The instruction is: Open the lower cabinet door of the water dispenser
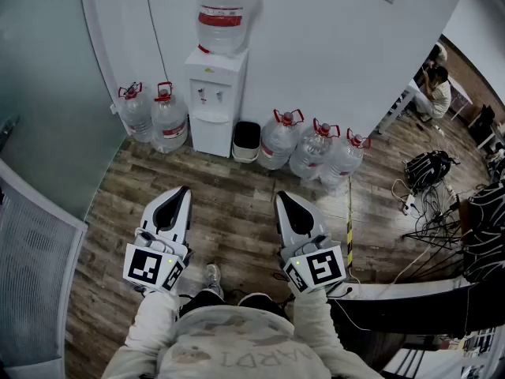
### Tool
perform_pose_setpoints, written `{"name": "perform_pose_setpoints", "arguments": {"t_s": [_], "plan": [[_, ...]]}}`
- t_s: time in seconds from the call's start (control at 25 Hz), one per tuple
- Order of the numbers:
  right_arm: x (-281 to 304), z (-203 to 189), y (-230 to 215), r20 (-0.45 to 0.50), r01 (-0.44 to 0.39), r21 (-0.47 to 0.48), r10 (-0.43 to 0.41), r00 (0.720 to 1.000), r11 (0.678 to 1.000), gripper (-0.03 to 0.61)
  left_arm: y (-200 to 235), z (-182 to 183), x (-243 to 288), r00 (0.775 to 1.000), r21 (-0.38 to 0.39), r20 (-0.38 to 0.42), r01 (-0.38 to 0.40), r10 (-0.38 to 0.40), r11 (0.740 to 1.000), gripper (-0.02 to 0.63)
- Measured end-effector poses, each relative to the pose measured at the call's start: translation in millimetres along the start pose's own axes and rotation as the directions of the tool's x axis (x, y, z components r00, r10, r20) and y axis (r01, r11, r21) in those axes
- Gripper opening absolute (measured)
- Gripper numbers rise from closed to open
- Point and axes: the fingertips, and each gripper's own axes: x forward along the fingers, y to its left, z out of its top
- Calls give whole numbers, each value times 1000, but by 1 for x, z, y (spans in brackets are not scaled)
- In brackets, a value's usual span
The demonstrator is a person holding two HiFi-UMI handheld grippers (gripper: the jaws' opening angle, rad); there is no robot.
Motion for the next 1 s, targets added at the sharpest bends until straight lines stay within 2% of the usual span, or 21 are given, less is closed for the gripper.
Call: {"name": "perform_pose_setpoints", "arguments": {"t_s": [0.52, 1.0], "plan": [[41, -7, -12, 12, 5, 7, -5, 1000, 1000, 9, 32, -4, 28, 1000, 5, -8, -3, 3, 1000, 3], [110, -22, -38, 28, 25, 45, -26, 999, 999, 9, 90, -16, 84, 1000, 0, -4, 17, -17, 1000, 3]]}}
